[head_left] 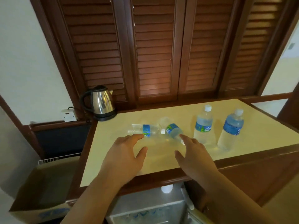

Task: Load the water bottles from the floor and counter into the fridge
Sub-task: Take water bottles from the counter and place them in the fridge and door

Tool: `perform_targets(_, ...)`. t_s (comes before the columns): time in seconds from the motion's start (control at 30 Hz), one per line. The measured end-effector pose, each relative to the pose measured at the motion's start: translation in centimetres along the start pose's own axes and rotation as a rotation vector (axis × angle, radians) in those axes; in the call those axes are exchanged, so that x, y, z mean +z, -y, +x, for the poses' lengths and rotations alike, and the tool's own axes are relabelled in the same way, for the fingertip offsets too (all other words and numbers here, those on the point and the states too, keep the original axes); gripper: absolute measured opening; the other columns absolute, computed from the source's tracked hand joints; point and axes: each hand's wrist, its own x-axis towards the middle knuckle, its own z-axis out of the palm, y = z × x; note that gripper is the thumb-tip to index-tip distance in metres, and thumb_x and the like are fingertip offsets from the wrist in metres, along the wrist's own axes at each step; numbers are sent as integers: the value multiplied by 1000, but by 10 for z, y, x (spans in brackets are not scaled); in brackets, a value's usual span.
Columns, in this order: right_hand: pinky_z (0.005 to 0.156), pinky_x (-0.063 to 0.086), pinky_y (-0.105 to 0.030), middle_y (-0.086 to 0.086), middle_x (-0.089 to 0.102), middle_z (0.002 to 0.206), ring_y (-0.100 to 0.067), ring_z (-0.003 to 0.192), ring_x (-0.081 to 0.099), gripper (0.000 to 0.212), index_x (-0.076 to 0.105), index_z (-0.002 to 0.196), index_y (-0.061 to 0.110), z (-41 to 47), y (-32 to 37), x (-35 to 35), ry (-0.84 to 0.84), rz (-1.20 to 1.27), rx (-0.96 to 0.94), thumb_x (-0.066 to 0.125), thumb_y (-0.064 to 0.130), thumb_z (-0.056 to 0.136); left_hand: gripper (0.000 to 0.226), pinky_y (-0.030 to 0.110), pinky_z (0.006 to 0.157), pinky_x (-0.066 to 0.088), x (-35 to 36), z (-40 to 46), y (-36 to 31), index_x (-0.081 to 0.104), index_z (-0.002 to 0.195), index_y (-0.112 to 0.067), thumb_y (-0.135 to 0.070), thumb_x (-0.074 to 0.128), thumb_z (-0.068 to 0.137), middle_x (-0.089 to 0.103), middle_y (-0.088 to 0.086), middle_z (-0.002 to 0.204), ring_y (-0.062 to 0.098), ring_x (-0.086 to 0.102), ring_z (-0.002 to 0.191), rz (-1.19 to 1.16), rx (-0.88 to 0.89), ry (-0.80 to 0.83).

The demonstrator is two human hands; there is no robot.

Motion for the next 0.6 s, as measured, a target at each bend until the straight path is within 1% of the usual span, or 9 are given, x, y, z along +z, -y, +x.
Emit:
perform_targets(0.13,98,51,-42,-9,54,130,-30,119,55,68,27,155,21,63,-14,28,17,-41,175,58,41,98,51,30,105,45,41,82,9,48,144,-39,-47,59,95,55,-8,137,13,49,127,54,26,127)
perform_targets(0.2,96,50,-42,-11,55,126,-32,116,57,64,29,151,19,85,-22,40,10,-28,243,59,39,98,51,35,105,47,68,119,16,50,143,-36,-44,62,94,56,-9,137,16,47,128,94,97,193)
perform_targets(0.33,90,52,-41,-8,61,115,-30,108,62,41,47,129,14,114,-37,60,-1,-51,293,60,36,97,57,39,111,38,125,177,28,48,145,-31,-44,63,91,52,-4,146,26,35,143,277,247,313)
perform_targets(0.37,88,53,-40,-7,62,112,-29,107,63,36,50,124,15,119,-40,64,-6,-56,306,60,36,97,56,40,111,37,136,186,29,49,143,-32,-44,63,91,53,-4,145,26,35,143,314,271,332)
perform_targets(0.43,86,52,-38,-5,63,108,-28,106,64,29,54,116,15,126,-46,69,-23,-89,319,59,36,98,50,40,103,39,155,195,31,52,136,-32,-45,63,89,59,-5,134,25,44,133,391,305,343)
perform_targets(0.5,81,49,-36,-5,64,106,-28,105,64,25,57,111,15,130,-51,71,-33,-127,318,58,37,98,40,39,90,41,165,199,31,56,126,-32,-42,63,88,62,-5,121,24,52,118,438,290,309)
perform_targets(0.57,75,45,-34,-4,63,102,-28,102,65,24,58,108,14,130,-54,70,-53,-130,300,58,37,99,25,38,80,39,171,201,29,61,112,-29,-33,64,88,61,-4,109,25,54,107,466,259,247)
perform_targets(0.6,71,42,-33,-3,61,97,-29,98,65,23,59,107,15,126,-56,68,-76,-114,284,58,36,98,19,38,77,37,172,201,27,63,107,-28,-29,63,89,59,-4,106,25,52,104,490,251,229)
